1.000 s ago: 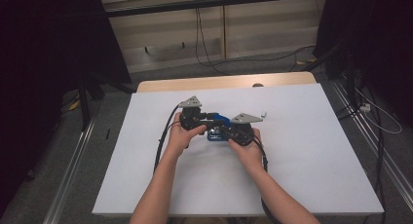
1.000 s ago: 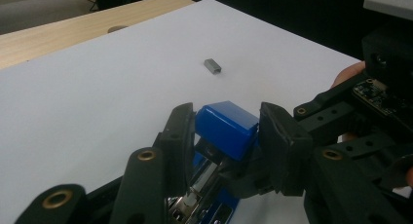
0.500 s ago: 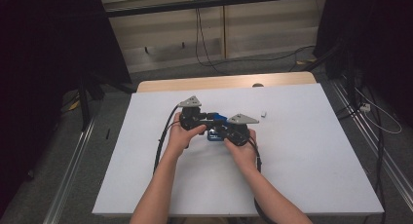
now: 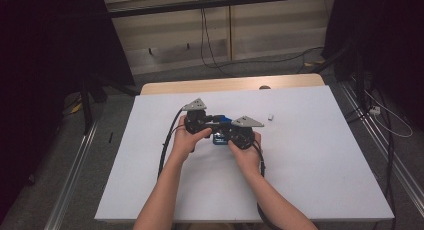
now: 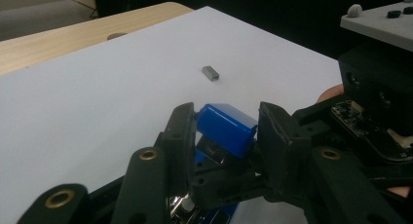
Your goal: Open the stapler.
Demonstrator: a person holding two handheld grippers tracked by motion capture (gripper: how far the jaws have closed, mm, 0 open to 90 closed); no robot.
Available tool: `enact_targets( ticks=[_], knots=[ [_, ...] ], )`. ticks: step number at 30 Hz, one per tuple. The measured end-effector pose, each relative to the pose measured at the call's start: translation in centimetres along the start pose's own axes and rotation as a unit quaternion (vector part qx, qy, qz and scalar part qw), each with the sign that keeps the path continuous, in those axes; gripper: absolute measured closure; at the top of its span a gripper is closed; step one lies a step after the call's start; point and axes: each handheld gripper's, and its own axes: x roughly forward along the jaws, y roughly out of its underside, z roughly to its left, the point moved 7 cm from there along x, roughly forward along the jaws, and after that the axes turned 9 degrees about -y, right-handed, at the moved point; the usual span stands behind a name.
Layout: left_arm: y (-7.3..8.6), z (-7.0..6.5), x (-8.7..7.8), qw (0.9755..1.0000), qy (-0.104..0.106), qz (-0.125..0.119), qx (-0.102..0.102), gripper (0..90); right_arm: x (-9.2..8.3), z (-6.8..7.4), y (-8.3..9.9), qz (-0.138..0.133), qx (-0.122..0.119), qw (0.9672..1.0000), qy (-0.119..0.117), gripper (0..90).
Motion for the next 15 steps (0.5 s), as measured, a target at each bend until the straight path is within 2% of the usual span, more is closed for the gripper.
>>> enact_targets(
  ticks=[3,6,10,12,15],
  knots=[
    [0.00,0.07,-0.18,1.0000,-0.002,0.000,0.003,59.1,-0.08,0.21,-0.11,-0.002,-0.010,1.0000,0.000,90.0],
    [-0.17,0.25,-0.47,0.9998,0.003,-0.011,-0.016,57.5,-0.25,0.57,-0.56,-0.008,-0.006,1.0000,0.001,90.0],
    [-0.26,0.20,-0.70,0.9997,0.007,-0.014,-0.018,55.4,-0.13,0.79,-0.73,-0.013,-0.015,0.9998,0.004,90.0],
    [-0.30,0.29,-0.82,0.9996,0.009,-0.018,-0.019,54.7,-0.01,0.64,-0.52,-0.017,-0.008,0.9998,0.007,90.0],
    [-0.37,0.29,-1.03,0.9995,0.007,-0.023,-0.020,52.0,-0.02,0.57,-0.49,-0.017,-0.015,0.9997,0.011,90.0]
  ],
)
